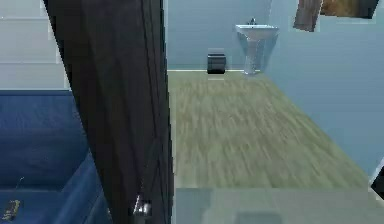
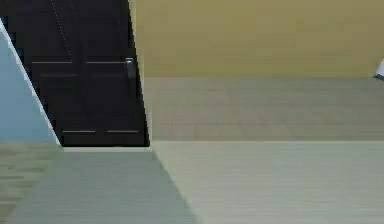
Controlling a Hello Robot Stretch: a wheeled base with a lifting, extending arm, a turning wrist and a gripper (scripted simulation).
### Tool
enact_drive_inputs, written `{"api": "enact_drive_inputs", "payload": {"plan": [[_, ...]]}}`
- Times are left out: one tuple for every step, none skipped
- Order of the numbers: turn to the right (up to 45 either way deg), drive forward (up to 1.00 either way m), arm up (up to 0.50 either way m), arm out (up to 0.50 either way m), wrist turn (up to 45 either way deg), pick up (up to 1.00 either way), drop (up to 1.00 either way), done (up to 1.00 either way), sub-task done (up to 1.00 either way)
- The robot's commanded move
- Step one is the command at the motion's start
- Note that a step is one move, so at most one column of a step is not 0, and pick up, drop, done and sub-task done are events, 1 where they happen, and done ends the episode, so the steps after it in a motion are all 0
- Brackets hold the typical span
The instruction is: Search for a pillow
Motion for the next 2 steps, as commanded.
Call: {"api": "enact_drive_inputs", "payload": {"plan": [[45.0, 0.00, 0.00, 0.00, 0.0, 0.00, 0.00, 0.00, 0.00], [45.0, 0.00, 0.00, 0.00, 0.0, 0.00, 0.00, 0.00, 0.00]]}}
